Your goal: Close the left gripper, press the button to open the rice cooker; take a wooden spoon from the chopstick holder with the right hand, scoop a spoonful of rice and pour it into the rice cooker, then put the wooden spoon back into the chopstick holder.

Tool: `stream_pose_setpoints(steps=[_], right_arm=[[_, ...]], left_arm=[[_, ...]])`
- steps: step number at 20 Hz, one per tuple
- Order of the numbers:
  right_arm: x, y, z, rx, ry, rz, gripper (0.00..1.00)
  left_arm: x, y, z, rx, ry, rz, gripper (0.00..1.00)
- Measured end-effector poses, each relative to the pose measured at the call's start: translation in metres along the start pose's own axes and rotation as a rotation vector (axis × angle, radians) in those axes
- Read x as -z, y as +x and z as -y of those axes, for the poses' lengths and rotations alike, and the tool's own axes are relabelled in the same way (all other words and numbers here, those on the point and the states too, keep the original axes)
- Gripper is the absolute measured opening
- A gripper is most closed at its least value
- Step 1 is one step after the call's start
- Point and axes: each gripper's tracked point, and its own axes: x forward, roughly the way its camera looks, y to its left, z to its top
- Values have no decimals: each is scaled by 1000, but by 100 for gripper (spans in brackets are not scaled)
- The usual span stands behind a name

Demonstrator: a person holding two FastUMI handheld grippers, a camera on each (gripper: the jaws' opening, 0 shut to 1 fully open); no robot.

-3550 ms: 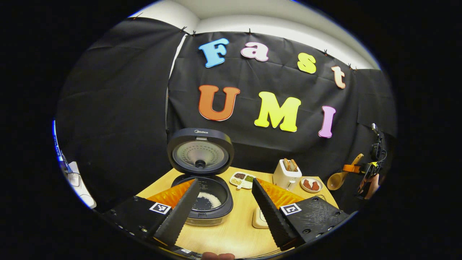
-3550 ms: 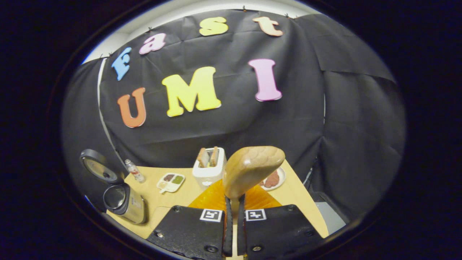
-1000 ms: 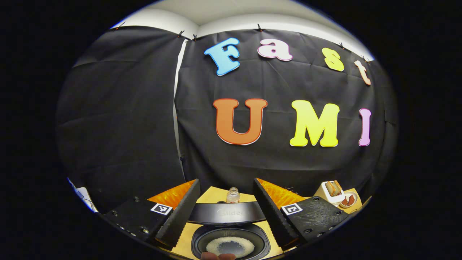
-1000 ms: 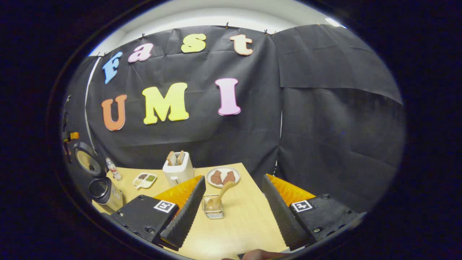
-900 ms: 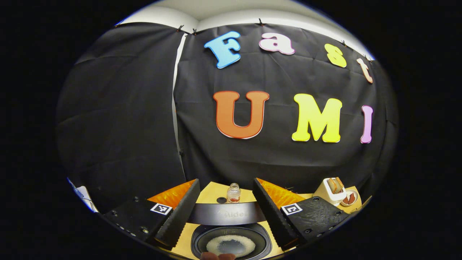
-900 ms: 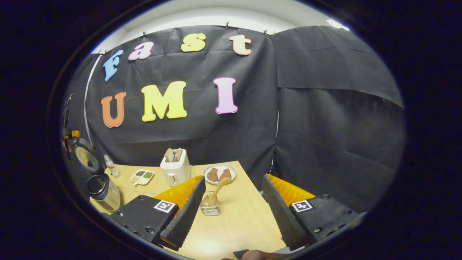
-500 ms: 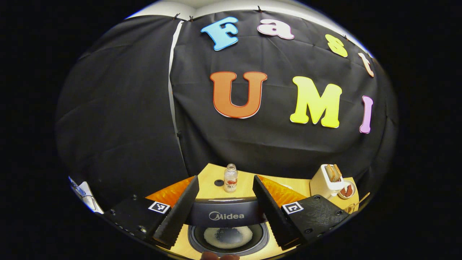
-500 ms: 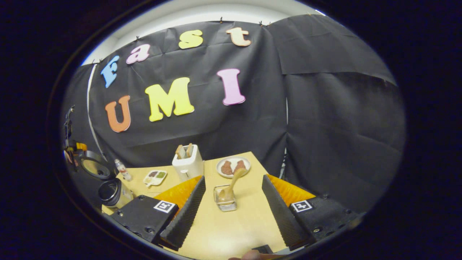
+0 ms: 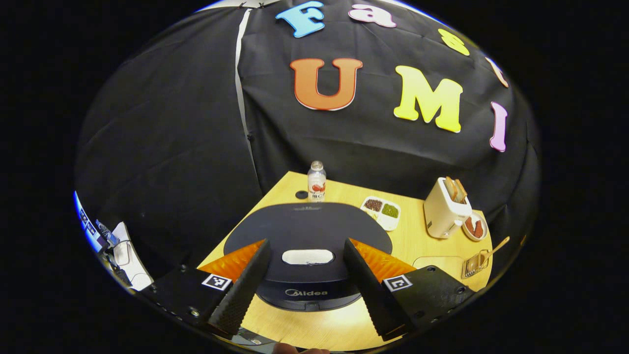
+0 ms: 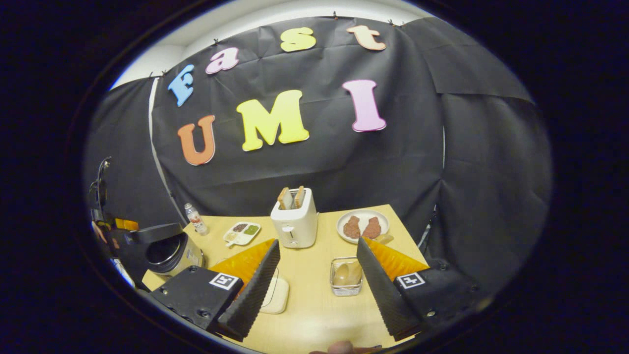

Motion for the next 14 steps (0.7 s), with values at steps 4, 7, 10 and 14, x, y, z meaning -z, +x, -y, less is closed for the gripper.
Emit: stream_pose_setpoints(steps=[4,7,10,14], right_arm=[[-1,14,-12,-27,-26,-6,100],[2,18,-27,-44,-26,-19,98],[2,22,-42,-66,-55,-25,100],[-5,19,-59,-66,-68,-14,100]], left_arm=[[36,6,1,0,-11,-72,98],[54,8,0,0,-13,-112,98],[65,9,0,2,-14,-132,98],[76,13,0,-4,-22,-121,98]])
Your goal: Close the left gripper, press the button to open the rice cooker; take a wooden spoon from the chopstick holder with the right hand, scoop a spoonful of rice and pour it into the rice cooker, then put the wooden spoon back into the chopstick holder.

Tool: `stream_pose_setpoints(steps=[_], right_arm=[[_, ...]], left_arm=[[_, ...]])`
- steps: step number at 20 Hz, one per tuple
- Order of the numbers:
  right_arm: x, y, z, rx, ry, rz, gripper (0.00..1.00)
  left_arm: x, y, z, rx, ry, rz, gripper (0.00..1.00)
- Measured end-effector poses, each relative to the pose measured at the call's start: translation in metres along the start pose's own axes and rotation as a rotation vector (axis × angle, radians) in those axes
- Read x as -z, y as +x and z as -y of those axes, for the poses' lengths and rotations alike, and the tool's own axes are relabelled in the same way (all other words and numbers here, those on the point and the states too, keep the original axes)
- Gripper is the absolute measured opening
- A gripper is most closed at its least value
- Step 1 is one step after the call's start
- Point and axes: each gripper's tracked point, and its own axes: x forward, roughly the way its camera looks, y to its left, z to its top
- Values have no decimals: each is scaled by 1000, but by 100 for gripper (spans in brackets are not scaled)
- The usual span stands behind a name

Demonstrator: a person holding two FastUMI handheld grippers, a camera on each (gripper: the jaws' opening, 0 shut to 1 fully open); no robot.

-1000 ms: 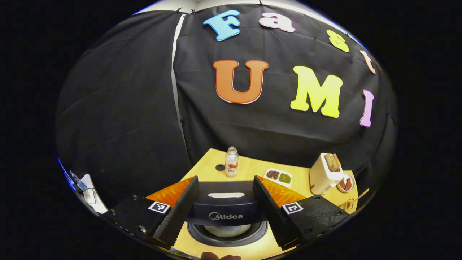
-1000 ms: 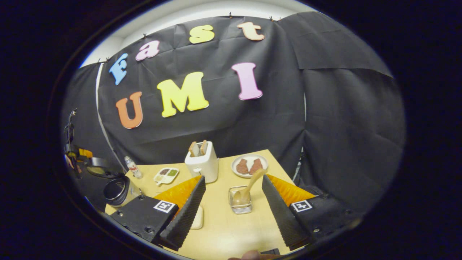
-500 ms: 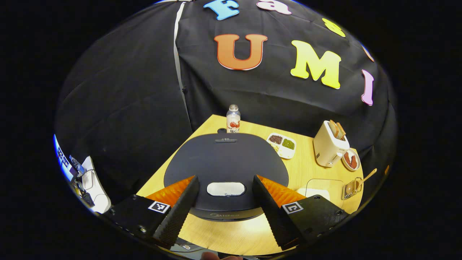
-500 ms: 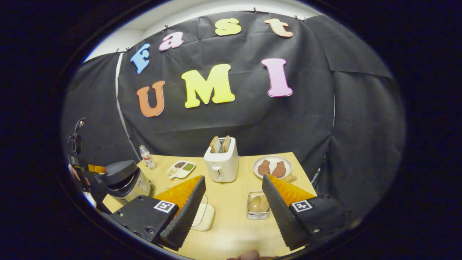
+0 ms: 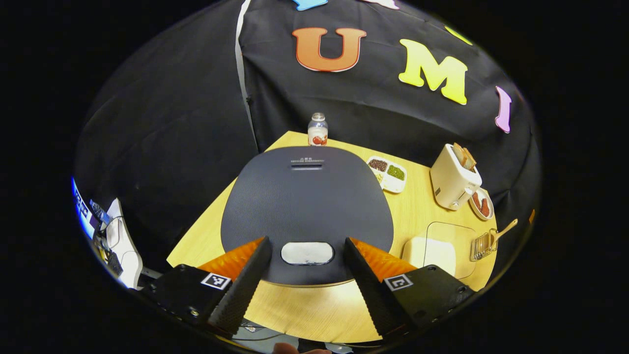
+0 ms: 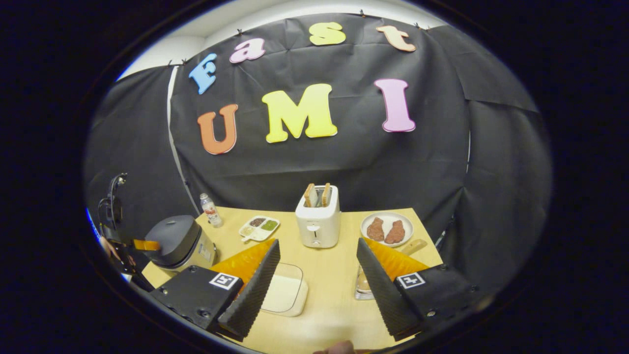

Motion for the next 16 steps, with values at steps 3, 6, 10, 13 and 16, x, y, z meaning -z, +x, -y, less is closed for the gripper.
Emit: stream_pose_setpoints(steps=[3,6,10,13,16], right_arm=[[-4,-9,-11,17,5,16,100],[-4,-23,-27,27,8,21,100],[-5,-52,-46,49,-17,36,97],[-7,-75,-54,69,-33,53,100],[-14,-102,-60,85,-49,85,100]], left_arm=[[3,0,2,9,3,63,98],[10,3,2,32,26,89,100],[9,1,4,63,39,145,100],[10,0,4,79,43,172,99],[25,-19,6,71,86,168,98]])
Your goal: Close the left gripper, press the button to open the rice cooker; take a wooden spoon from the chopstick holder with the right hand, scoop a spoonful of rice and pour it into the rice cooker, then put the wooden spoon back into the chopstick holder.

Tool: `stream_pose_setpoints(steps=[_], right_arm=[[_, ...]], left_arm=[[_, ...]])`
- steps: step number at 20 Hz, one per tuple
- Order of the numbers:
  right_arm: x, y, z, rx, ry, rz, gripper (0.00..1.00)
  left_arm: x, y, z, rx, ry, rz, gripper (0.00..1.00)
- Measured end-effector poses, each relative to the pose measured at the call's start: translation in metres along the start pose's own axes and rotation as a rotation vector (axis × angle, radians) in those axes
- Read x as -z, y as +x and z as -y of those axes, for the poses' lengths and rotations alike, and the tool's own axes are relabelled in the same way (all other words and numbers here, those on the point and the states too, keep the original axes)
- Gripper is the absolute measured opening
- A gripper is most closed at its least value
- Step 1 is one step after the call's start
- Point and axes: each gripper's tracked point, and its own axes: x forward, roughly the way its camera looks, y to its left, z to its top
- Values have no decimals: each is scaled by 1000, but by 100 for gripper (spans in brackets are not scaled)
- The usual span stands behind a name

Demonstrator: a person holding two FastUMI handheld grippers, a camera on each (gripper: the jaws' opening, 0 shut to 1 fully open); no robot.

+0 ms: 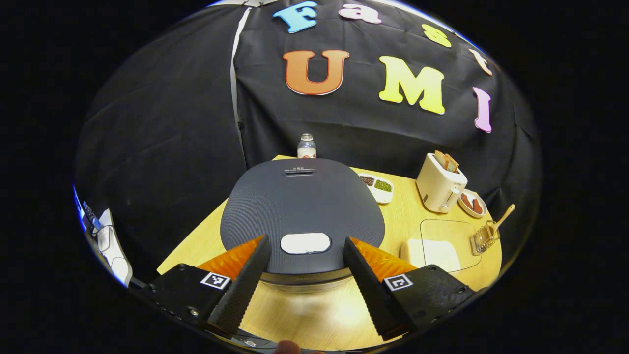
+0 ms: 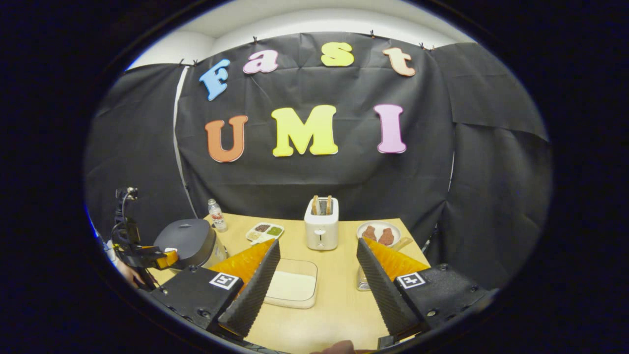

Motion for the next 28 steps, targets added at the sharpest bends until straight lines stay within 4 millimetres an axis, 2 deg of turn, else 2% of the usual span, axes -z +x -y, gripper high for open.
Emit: stream_pose_setpoints(steps=[3,4,6,9,10,11,14,15,16,18,20,22,23,24,25,28], right_arm=[[-5,-28,-2,7,-2,30,98],[-7,-39,-2,9,-3,41,100],[-7,-59,0,23,-4,62,97],[-1,-89,-2,28,-5,82,100],[1,-99,-2,31,-7,86,97],[4,-109,-2,34,-9,91,100],[5,-140,-4,44,-9,112,97],[8,-148,-4,47,-11,117,100],[8,-157,-6,48,-12,120,97],[11,-172,-10,47,-16,124,100],[11,-186,-14,46,-18,131,100],[9,-199,-18,45,-19,145,100],[6,-210,-13,44,-19,153,100],[3,-217,-15,43,-18,163,97],[2,-221,-16,44,-18,172,100],[2,-233,-16,46,-26,187,100]], left_arm=[[17,-31,23,73,-8,-24,95],[16,-42,25,81,-7,-6,95],[5,-69,30,101,-8,54,95],[-18,-111,39,137,-6,148,95],[-25,-125,41,147,-5,179,95],[-31,-140,43,158,-2,205,95],[-49,-190,50,189,20,290,95],[-55,-208,53,204,14,320,95],[-60,-224,57,223,2,349,94],[-71,-257,65,257,-14,401,94],[-74,-284,69,283,-24,443,95],[-76,-306,70,301,-23,471,94],[-77,-316,70,302,-23,488,95],[-80,-327,68,305,-27,506,95],[-81,-335,67,307,-33,527,94],[-76,-350,67,320,-41,553,94]])
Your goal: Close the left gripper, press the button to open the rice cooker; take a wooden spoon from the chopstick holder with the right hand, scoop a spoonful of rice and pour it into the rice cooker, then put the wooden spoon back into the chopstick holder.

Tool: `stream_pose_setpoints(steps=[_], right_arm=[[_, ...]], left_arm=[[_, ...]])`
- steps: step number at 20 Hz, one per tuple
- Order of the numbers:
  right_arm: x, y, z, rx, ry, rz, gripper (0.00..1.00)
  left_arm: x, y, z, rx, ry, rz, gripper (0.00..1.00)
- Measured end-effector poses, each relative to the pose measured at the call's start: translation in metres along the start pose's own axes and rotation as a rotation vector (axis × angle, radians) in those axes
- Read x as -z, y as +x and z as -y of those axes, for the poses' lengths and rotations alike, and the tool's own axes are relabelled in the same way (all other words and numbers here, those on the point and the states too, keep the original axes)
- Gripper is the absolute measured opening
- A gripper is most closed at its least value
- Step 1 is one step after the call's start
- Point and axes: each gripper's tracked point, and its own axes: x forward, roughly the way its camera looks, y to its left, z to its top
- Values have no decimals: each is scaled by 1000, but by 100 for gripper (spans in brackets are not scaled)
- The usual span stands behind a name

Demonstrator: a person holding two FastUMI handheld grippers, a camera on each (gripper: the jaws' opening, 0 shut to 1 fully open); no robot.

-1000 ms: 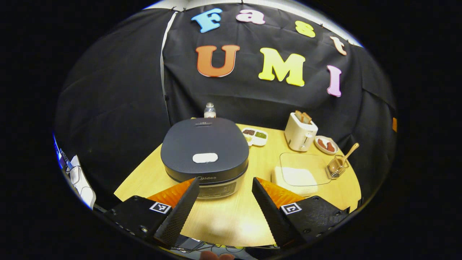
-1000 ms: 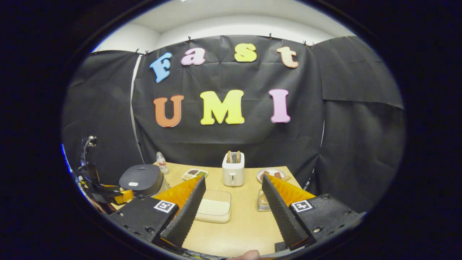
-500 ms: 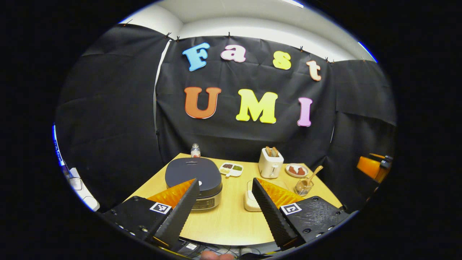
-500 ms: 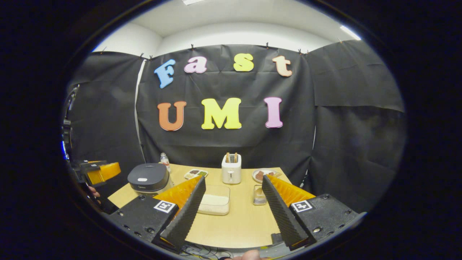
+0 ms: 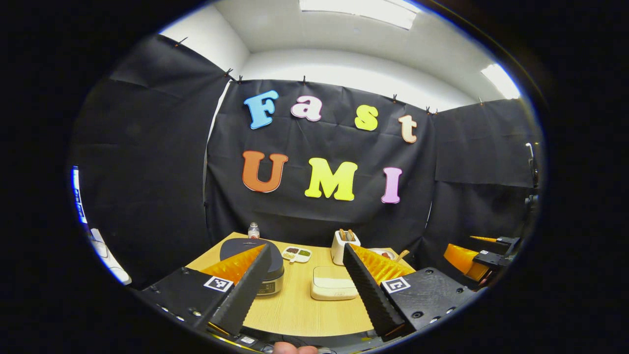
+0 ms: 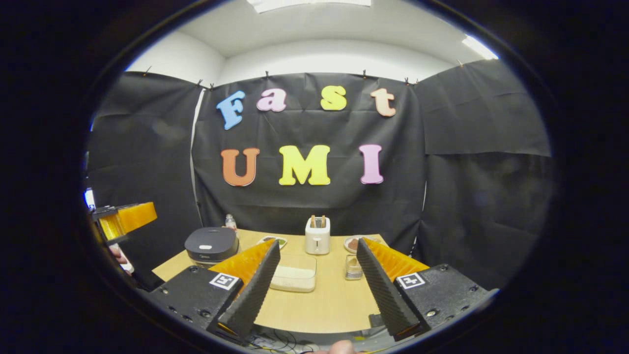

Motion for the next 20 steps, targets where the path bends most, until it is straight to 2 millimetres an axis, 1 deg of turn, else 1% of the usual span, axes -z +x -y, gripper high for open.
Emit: stream_pose_setpoints(steps=[1,2,3,4,6,7,8,9,10,11,12,13,14,15,16,17,18,19,20], right_arm=[[-1,-2,1,0,-2,3,97],[-1,1,-1,-1,-2,9,100],[-1,2,-2,-4,0,13,100],[-2,4,-4,-10,5,19,97],[-2,8,-8,-24,14,22,100],[-1,11,-9,-28,14,18,97],[-2,13,-11,-35,12,15,97],[-5,15,-12,-39,11,20,100],[-8,17,-11,-39,9,27,97],[-10,20,-11,-41,8,32,100],[-10,20,-10,-40,9,35,97],[-10,20,-9,-38,10,37,97],[-10,19,-8,-36,9,37,100],[-9,20,-6,-35,3,35,100],[-10,20,-3,-30,-3,38,97],[-11,20,1,-22,-7,43,100],[-12,21,4,-14,-5,49,97],[-11,22,5,-9,0,51,100],[-11,23,7,-5,2,49,97]], left_arm=[[1,-4,1,4,6,0,94],[3,-9,2,6,14,3,94],[2,-13,2,3,19,12,94],[-1,-17,1,-1,22,25,94],[-2,-20,1,-8,24,39,94],[-4,-20,3,-6,27,51,94],[-7,-20,5,-5,32,63,94],[-10,-20,7,-2,36,79,94],[-12,-19,11,5,37,88,94],[-13,-18,14,9,36,97,94],[-14,-17,15,8,36,104,94],[-14,-16,16,5,35,108,94],[-12,-16,17,3,36,111,94],[-11,-15,19,5,46,112,94],[-11,-12,22,10,56,112,94],[-11,-10,25,13,61,113,94],[-10,-8,27,16,63,117,94],[-10,-6,29,18,67,123,94],[-11,-5,29,16,75,128,94]])
